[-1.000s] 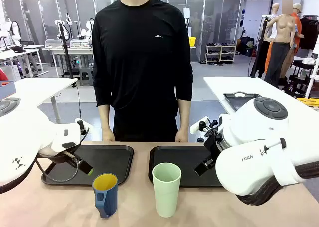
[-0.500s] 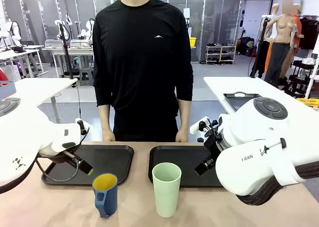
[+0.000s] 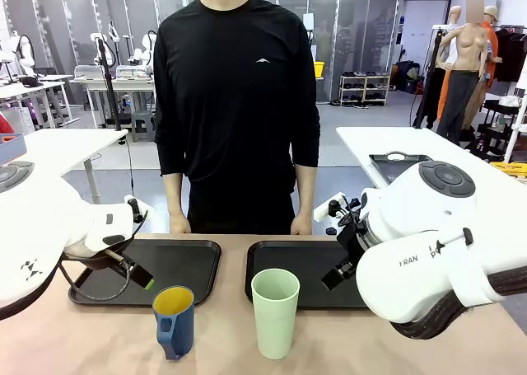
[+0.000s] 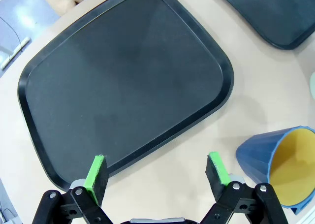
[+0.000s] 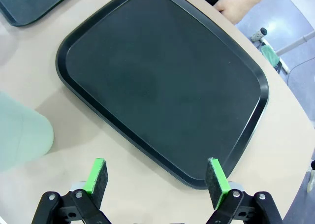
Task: Sort and store the cups by type.
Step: Pick up the Reusable plastic cup.
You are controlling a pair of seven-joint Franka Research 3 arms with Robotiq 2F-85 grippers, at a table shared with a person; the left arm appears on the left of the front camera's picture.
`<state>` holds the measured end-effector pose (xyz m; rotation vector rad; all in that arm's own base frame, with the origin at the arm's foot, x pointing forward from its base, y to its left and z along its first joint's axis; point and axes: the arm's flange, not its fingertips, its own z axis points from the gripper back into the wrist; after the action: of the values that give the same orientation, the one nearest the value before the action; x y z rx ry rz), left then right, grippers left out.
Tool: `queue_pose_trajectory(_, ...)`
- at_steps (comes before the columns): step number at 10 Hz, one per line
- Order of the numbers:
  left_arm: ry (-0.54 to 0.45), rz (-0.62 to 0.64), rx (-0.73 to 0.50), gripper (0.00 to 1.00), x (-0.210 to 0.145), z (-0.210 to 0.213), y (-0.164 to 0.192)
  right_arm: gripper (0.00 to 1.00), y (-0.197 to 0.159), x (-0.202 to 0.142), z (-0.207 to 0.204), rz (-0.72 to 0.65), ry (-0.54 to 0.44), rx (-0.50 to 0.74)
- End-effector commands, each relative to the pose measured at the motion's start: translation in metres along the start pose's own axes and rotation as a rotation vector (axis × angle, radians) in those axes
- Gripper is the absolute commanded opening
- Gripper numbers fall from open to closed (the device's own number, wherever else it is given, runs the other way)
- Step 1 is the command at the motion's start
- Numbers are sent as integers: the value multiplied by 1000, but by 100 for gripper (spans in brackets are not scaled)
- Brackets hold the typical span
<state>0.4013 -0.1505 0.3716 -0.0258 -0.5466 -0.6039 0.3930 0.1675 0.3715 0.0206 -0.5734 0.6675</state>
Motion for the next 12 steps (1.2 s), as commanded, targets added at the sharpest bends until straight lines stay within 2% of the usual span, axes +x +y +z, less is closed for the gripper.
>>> queue_pose_trajectory(1, 0, 0, 0, 100, 0, 0, 0, 100, 0, 0, 0, -3, 0, 1)
queue_pose_trajectory(10, 0, 0, 0, 100, 0, 0, 0, 100, 0, 0, 0, -3, 0, 1)
queue_pose_trajectory(12, -12, 17, -4, 100, 3, -11, 3, 100, 0, 3, -5, -3, 10, 10)
